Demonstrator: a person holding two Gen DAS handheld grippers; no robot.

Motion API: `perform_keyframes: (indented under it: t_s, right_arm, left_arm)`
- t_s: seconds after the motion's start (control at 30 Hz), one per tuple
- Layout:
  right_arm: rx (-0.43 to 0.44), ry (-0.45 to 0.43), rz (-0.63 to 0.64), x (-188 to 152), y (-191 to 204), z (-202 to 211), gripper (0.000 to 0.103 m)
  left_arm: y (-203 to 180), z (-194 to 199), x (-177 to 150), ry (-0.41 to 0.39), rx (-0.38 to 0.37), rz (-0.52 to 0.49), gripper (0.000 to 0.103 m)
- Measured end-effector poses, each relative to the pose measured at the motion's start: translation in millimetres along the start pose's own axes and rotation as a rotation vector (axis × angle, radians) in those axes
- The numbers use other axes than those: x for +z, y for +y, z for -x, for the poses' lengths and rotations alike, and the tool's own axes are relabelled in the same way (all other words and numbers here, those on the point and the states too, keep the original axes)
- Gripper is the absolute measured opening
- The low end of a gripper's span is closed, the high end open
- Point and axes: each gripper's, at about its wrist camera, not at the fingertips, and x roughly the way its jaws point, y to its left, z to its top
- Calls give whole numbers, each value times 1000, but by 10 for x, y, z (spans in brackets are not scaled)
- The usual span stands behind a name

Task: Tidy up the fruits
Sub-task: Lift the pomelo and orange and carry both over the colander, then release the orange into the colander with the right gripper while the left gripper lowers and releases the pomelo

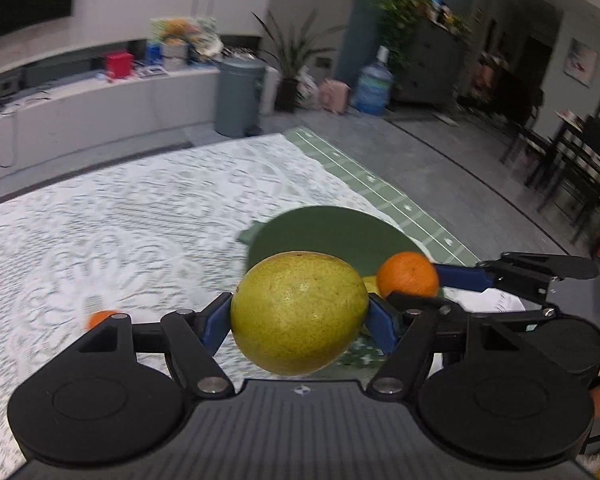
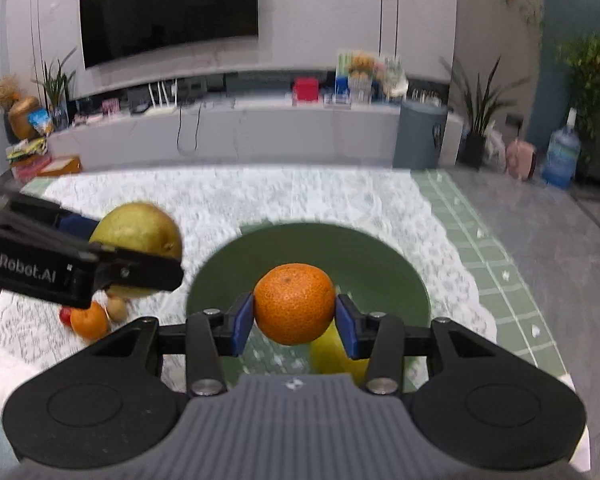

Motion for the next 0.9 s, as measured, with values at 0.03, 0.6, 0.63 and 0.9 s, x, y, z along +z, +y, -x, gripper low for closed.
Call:
perform_keyframes:
  t_s: [0.03, 0.6, 0.63, 0.9]
  right_arm:
    - [14, 19, 1, 6, -33, -24, 42]
    - [202, 320, -151, 85, -202, -698, 42]
    - [206, 339, -162, 86, -206, -732, 42]
    - [206, 441, -154, 101, -122, -938, 42]
  left_arm:
    - [-13, -55, 27, 15, -7, -5, 81]
    - [-142, -649, 244, 200, 11, -137, 81]
    - [-146, -657, 252, 204, 15, -142, 81]
    - [-137, -776, 298, 239, 31, -170, 81]
